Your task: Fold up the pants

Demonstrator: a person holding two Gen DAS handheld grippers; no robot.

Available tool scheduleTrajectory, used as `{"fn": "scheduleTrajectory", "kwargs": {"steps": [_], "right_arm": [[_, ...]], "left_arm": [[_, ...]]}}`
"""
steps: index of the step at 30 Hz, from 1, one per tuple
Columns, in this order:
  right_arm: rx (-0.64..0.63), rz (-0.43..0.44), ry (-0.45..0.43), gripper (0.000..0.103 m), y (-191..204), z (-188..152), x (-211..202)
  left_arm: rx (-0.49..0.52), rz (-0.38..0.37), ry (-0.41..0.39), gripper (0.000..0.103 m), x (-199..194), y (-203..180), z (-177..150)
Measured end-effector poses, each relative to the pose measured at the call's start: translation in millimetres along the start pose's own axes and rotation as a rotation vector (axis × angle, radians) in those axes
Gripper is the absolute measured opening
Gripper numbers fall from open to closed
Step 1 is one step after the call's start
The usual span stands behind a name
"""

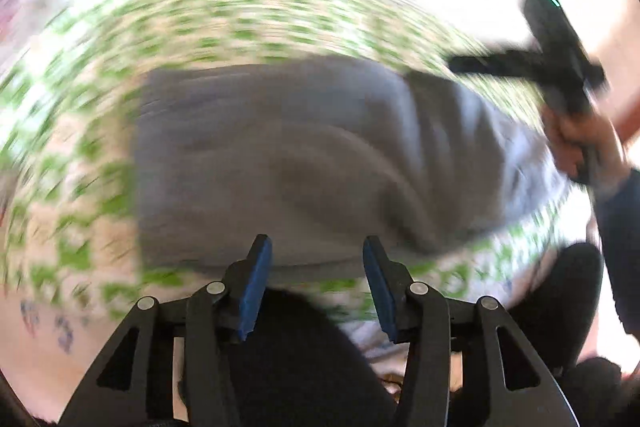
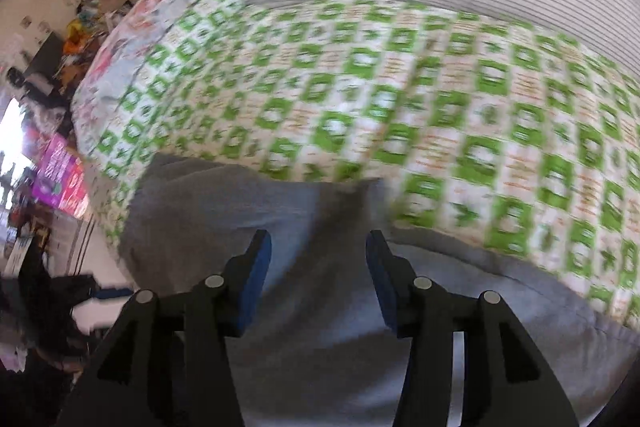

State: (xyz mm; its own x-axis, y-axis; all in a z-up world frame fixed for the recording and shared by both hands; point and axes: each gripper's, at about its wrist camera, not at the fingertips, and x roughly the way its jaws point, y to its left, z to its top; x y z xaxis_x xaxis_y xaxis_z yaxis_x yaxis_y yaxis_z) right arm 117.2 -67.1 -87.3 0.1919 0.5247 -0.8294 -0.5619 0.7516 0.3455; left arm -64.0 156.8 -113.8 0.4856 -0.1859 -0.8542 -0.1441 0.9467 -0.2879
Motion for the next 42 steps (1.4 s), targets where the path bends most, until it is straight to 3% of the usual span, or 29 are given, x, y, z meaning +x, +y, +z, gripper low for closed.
{"fn": "scheduleTrajectory", "kwargs": {"steps": [4, 8, 17, 19, 23, 24, 25, 27, 30, 33, 37, 40, 42], "right_arm": [[-0.069, 0.056, 0.026, 0.051, 37.4, 11.7, 23.6], [-0.165, 0.119, 0.070, 0.051, 83.9, 31.0, 55.1], [-0.423, 0.236, 0.204, 0.056, 193.4, 83.0, 153.6], [-0.455, 0.256, 0.260, 0.056, 206.1, 87.5, 178.9], [-0.515, 0.183, 0.375, 0.055, 215.3, 77.0, 223.6], [-0.532, 0.172, 0.358, 0.044, 215.7, 73.1, 224.5], [-0.539, 0.166, 0.342, 0.033, 215.8, 71.8, 223.0], [-0.488, 0.175, 0.332, 0.016, 210.9, 74.8, 218.4], [-0.458, 0.199, 0.286, 0.012, 211.0, 82.5, 203.4], [-0.460, 0.185, 0.236, 0.012, 223.3, 95.5, 193.1], [-0.430, 0.222, 0.146, 0.012, 246.2, 127.3, 190.3], [-0.425, 0.250, 0.118, 0.012, 268.2, 140.2, 203.2], [-0.425, 0.230, 0.154, 0.022, 274.3, 134.7, 228.9]], "left_arm": [[-0.175, 0.053, -0.034, 0.050, -4.8, 46.9, -7.5], [-0.318, 0.029, -0.039, 0.055, 0.9, 75.0, -13.2], [-0.476, -0.045, -0.063, 0.062, 17.1, 104.4, -18.0], [-0.510, -0.112, -0.050, 0.072, 25.3, 108.9, -21.5], [-0.473, -0.122, -0.051, 0.076, 33.1, 103.0, -18.7], [-0.452, -0.118, -0.065, 0.071, 33.0, 100.0, -17.6], [-0.439, -0.110, -0.074, 0.045, 33.7, 97.8, -16.5], [-0.435, -0.123, -0.079, 0.037, 39.4, 97.1, -10.9], [-0.423, -0.161, -0.126, 0.019, 32.3, 99.6, -2.8], [-0.410, -0.179, -0.218, 0.016, 6.6, 108.3, 13.0], [-0.406, -0.086, -0.311, 0.016, -23.3, 134.1, 31.0], [-0.442, -0.056, -0.263, 0.017, -11.2, 157.9, 27.8], [-0.457, -0.052, -0.192, 0.018, 7.9, 168.3, 18.4]]}}
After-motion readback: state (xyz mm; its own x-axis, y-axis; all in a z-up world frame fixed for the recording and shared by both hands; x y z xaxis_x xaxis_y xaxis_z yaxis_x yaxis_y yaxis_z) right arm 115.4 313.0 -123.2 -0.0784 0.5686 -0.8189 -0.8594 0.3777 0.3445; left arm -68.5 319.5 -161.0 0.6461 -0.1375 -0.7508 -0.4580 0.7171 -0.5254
